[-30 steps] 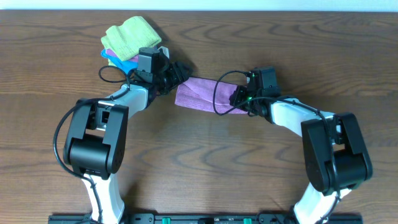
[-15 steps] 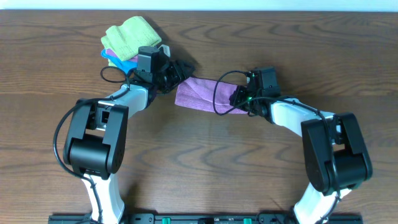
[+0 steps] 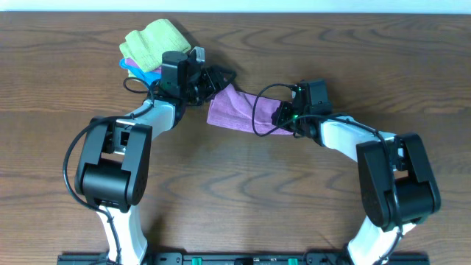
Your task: Fold the cloth
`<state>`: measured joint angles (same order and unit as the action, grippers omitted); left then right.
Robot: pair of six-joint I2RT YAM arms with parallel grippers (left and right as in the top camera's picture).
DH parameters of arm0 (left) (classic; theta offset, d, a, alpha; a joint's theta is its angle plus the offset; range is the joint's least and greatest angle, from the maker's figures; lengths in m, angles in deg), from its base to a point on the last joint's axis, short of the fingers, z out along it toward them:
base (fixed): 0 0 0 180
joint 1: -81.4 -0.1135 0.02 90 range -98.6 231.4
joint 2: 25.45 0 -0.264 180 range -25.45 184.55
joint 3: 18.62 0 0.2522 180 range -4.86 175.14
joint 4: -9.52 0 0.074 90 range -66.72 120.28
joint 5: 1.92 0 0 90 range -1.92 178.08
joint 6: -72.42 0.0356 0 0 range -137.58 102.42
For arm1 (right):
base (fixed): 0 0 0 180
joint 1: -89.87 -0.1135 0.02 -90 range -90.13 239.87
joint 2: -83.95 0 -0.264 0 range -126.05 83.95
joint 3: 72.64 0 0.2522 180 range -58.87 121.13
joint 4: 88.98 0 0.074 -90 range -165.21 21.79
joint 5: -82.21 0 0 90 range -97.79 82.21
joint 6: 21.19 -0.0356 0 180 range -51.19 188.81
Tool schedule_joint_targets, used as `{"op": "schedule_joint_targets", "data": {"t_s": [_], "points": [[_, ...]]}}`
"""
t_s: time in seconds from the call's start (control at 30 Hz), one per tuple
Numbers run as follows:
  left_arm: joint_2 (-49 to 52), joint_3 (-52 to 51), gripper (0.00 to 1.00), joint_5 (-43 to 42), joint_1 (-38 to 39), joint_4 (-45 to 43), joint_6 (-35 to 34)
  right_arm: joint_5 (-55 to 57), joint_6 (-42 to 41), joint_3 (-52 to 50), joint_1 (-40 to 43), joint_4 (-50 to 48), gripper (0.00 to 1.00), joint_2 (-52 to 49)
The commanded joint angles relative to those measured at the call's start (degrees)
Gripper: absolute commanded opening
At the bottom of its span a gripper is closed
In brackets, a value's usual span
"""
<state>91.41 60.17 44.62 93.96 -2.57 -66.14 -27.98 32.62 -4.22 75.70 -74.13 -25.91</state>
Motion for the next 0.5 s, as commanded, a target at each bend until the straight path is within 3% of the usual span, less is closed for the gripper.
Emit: {"op": "schedule_joint_targets", "data": {"t_s": [0.0,0.47], "points": [[-0.02,0.39,0.60,-3.39,0.22,-3.02,-3.87,2.86,1.07,-0.76,-0.55,1.70,0.02,-0.87],[-0.09,0.39,0.59,-11.39,0.22,-19.47,-14.95,2.86,1.07,-0.76,-0.55,1.79,0.02,-0.87]]}}
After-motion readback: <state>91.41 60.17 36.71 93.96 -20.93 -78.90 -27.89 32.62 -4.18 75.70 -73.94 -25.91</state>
